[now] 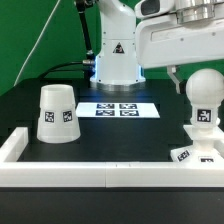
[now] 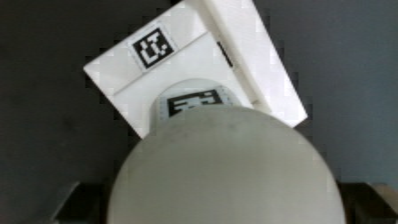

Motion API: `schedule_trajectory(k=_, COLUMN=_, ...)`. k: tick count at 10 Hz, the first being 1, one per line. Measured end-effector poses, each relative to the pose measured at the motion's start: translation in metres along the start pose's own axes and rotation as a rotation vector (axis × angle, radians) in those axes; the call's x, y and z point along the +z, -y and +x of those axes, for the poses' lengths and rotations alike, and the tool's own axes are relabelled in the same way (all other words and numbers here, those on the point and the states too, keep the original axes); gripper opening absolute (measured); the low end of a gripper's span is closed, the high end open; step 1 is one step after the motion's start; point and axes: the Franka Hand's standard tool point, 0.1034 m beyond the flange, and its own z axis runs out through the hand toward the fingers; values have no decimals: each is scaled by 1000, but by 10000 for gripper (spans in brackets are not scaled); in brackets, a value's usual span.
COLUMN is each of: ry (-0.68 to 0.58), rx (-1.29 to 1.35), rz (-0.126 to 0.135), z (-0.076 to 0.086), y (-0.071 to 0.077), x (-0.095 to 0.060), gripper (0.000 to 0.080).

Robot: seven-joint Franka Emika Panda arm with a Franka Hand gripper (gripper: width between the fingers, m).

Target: Assemble lamp

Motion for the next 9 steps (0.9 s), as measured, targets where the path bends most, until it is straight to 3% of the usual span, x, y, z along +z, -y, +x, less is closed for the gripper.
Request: schedule_trajectory(k=9, ry=72, rx=656, rz=44, z=2, y=0, x=2, gripper=580)
